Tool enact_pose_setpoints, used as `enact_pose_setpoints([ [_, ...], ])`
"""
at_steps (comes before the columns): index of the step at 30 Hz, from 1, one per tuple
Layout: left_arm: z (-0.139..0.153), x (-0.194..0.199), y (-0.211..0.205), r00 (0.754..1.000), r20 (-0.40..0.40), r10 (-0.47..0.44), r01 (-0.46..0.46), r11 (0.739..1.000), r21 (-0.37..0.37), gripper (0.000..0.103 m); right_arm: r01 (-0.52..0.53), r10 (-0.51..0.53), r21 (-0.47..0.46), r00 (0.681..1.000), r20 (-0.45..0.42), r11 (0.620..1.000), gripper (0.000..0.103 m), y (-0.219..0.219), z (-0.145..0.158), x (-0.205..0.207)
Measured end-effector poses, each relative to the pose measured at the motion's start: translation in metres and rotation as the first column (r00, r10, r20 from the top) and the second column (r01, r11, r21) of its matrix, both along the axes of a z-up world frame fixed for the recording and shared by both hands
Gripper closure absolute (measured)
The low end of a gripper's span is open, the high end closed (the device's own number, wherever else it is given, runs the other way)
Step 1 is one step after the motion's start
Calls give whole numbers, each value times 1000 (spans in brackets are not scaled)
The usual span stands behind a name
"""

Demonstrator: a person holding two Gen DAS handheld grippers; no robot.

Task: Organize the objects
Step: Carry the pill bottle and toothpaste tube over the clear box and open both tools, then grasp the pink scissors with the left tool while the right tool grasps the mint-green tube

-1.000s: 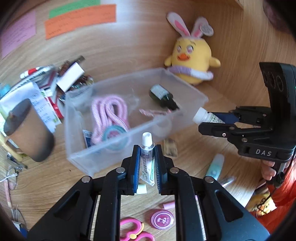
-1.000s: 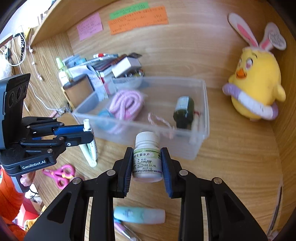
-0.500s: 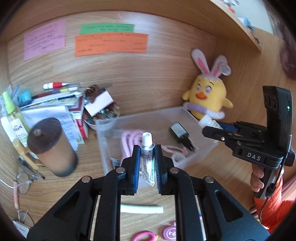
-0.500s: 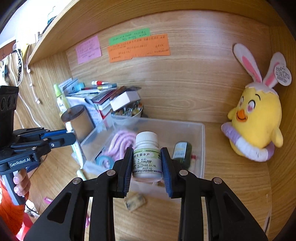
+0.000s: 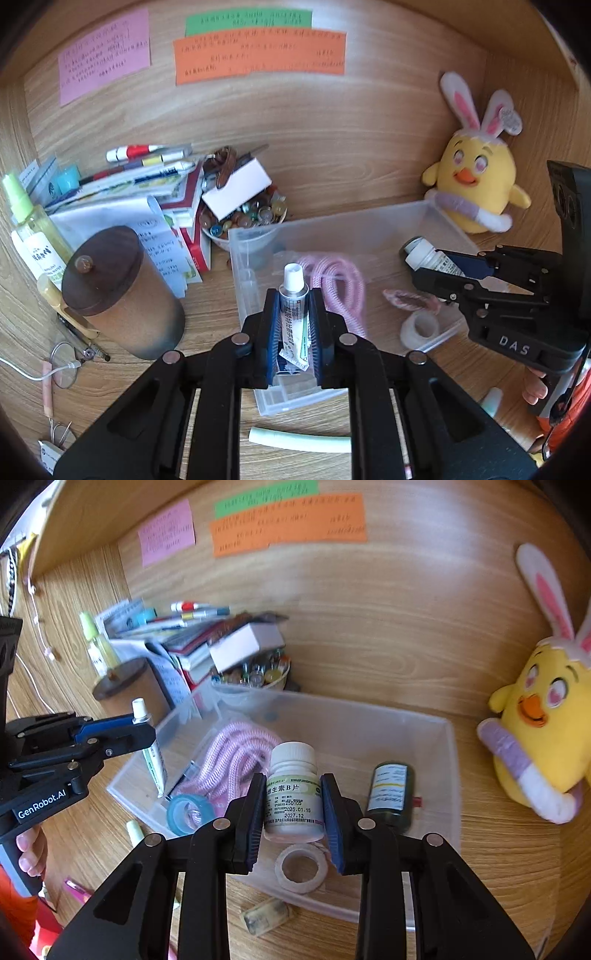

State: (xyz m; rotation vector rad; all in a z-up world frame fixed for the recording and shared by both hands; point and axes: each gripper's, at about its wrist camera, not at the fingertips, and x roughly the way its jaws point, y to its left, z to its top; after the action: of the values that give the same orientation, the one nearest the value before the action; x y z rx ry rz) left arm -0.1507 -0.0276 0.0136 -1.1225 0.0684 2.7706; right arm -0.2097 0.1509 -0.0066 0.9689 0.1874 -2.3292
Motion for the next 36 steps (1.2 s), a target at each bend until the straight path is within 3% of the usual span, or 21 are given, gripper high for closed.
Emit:
enact_pose_setpoints([
  [10,-17,-7,8,998,53,-40,39,999,14,88,-20,16,44,997,78,999,76,-12,-28,-11],
  [12,-17,-4,11,998,51,-47,47,999,4,83,-22,19,41,996,85,999,74,-11,-27,-10],
  [18,-8,9,11,999,23,-42,42,999,8,49,-18,16,43,999,41,999,57,-6,-12,0],
  [23,6,26,1,999,3,-50,49,997,51,12,-22,22,15,1000,-10,1000,43,4,10,19],
  [27,11,44,-6,999,-14,-35,35,998,45,8,12,-12,-4,999,-51,1000,27,19,23,34],
  [36,-9,92,-13,998,51,-43,43,999,-10,4,54,-53,12,995,-81,998,21,48,23,69],
])
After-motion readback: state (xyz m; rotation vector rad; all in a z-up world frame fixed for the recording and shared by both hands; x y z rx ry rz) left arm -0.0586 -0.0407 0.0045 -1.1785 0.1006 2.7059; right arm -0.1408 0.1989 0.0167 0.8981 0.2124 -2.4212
